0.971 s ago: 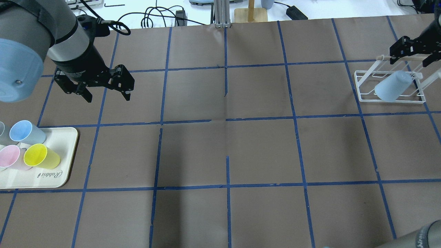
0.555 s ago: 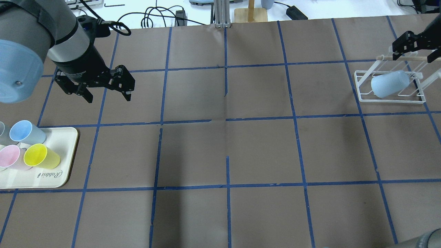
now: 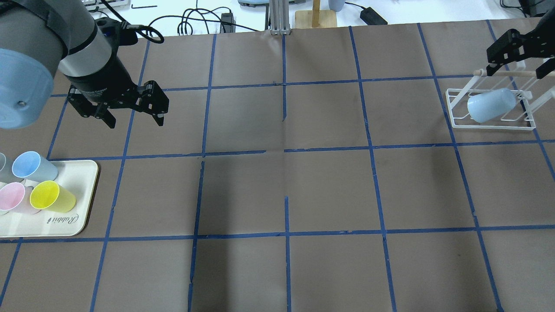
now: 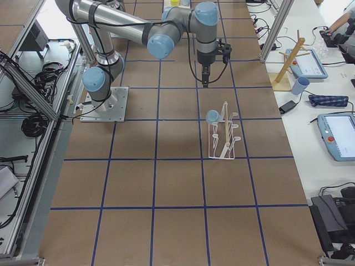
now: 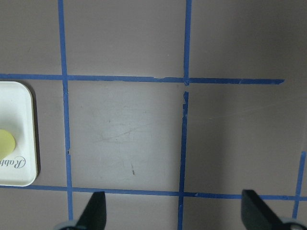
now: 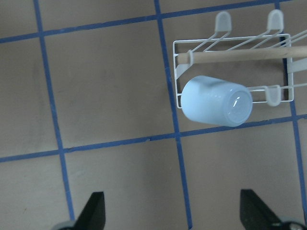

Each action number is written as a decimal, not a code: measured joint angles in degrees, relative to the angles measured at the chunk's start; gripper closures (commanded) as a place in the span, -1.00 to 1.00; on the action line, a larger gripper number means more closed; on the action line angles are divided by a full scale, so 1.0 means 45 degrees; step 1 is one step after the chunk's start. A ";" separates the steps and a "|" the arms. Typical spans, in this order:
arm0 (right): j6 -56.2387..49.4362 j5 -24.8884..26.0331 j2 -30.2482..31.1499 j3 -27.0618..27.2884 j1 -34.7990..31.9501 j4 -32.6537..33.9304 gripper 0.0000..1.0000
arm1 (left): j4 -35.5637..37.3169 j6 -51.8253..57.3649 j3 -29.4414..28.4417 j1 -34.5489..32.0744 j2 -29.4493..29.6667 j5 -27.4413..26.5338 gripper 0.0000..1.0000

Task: Transfer IKEA cup to right arm and place on rack

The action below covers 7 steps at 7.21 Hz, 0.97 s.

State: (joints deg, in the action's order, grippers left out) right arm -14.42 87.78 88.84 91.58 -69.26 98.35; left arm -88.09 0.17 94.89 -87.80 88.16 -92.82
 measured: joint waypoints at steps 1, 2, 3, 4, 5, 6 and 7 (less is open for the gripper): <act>0.0324 -0.0027 0.0273 -0.0152 -0.0839 -0.0850 -1.00 | -0.0008 0.0000 -0.0002 0.0000 -0.0001 0.0000 -1.00; 0.0993 -0.0037 0.0303 -0.0492 -0.1830 -0.1523 -1.00 | -0.0008 0.0000 0.0001 0.0000 -0.0001 0.0000 -1.00; 0.2049 -0.0032 0.0143 -0.0905 -0.2888 -0.1861 -1.00 | -0.0001 0.0000 0.0008 0.0000 -0.0001 0.0000 -1.00; 0.2950 -0.0022 -0.0133 -0.1308 -0.3802 -0.2003 -1.00 | 0.0003 0.0000 0.0014 0.0000 -0.0001 0.0001 -1.00; 0.3390 -0.0003 -0.0393 -0.1579 -0.4376 -0.2051 -1.00 | 0.0005 0.0000 0.0020 0.0000 -0.0001 0.0005 -1.00; 0.3554 0.0019 -0.0526 -0.1682 -0.4620 -0.2059 -1.00 | 0.0006 0.0000 0.0023 0.0000 -0.0001 0.0013 -1.00; 0.3608 0.0024 -0.0562 -0.1684 -0.4704 -0.2070 -1.00 | 0.0005 0.0000 0.0025 0.0000 -0.0001 0.0017 -1.00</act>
State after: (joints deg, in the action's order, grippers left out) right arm 1.81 87.88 86.31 84.01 -90.43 89.04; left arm -88.07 0.18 95.00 -87.80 88.15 -92.74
